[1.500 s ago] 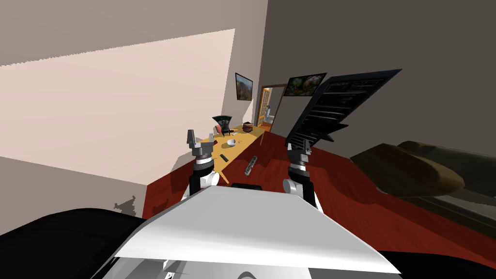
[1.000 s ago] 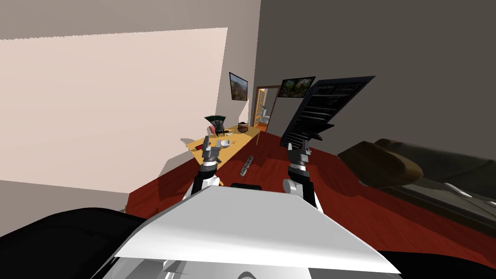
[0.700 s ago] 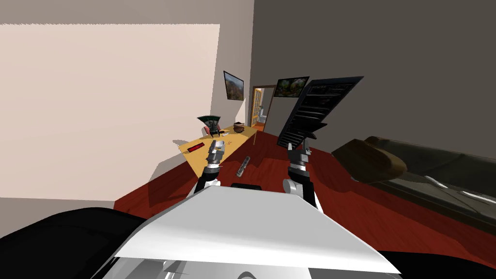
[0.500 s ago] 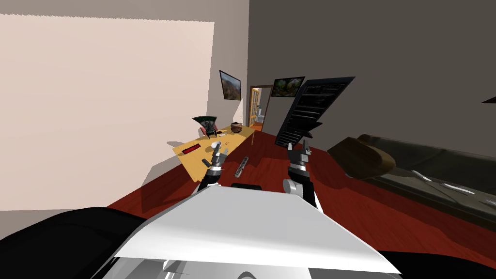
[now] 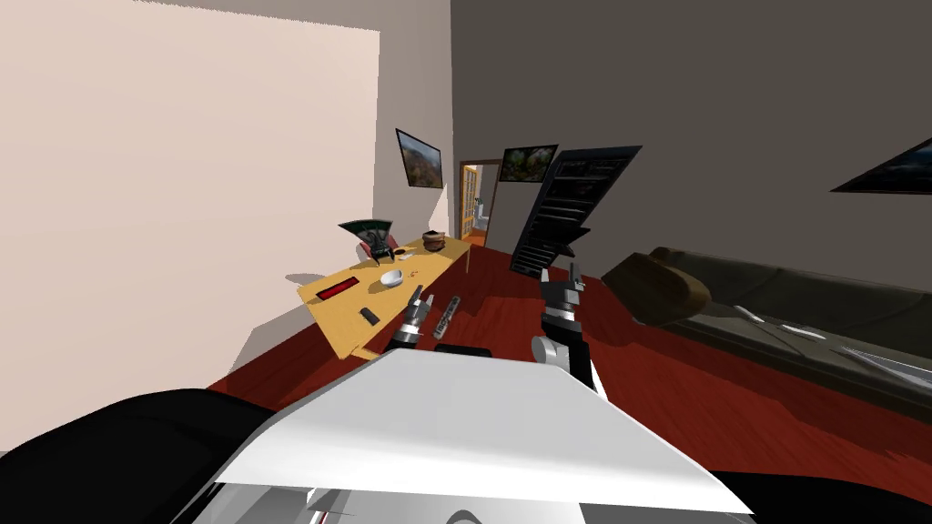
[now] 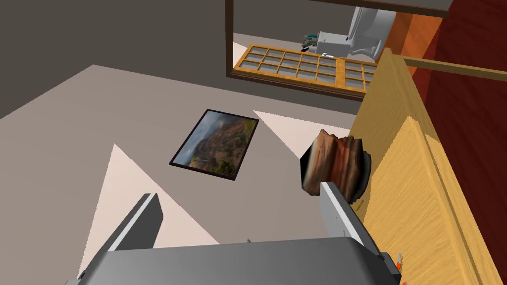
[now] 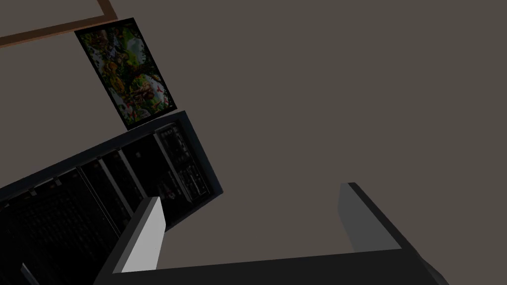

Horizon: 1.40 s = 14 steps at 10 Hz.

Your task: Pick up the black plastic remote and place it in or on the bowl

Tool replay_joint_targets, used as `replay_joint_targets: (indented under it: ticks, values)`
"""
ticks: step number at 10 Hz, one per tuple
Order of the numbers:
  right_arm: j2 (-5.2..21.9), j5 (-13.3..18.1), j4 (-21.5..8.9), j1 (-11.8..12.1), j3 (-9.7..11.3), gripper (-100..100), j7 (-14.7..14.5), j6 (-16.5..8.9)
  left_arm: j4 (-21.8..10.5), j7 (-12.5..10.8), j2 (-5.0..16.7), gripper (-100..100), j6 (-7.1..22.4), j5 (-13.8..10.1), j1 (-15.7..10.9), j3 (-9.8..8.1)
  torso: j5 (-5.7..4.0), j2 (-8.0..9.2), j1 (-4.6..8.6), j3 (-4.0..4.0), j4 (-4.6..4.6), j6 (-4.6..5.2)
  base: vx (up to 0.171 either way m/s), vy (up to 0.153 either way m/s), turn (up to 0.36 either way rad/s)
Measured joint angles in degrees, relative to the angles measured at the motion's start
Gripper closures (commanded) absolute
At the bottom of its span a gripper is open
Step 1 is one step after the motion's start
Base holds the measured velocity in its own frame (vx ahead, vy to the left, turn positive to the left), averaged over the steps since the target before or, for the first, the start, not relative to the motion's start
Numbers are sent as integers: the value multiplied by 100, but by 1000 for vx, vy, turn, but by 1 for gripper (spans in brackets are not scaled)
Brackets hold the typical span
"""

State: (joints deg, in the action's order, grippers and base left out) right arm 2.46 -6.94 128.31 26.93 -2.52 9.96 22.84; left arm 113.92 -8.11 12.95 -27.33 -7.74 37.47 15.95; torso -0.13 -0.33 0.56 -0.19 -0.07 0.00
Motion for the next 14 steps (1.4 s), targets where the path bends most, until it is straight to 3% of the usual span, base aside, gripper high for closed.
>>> replay_joint_targets:
  ticks: [2, 5, 7, 11, 14]
  values:
    - [0, 0, 0, 0, 0, 0, 0, 0, -375, -118, 112, -100, 31, 9, 162, 198, 0, 4, -5, 2, 0, 0, 98, -105, -109]
    - [1, 0, 0, 0, -1, 0, 0, 0, -597, -200, 167, -100, 375, 31, 294, 440, 4, 14, -30, 7, 2, -3, 90, -68, -111]
    - [1, 0, 0, 0, -1, 0, 0, 0, -1060, -347, 290, -100, 413, 44, 437, 694, 3, -7, -21, -4, -1, 0, 152, -82, -155]
    - [1, 0, 0, 0, -1, 0, 0, 0, -1439, -585, 570, -100, 762, 44, 782, 998, 6, 8, -38, 4, 2, -2, 104, -39, -103]
    - [2, 0, 0, 1, -2, 0, 0, 0, -1913, -756, 763, -100, 788, 43, 933, 1193, 8, 11, -50, 5, 2, -4, 111, -10, -113]
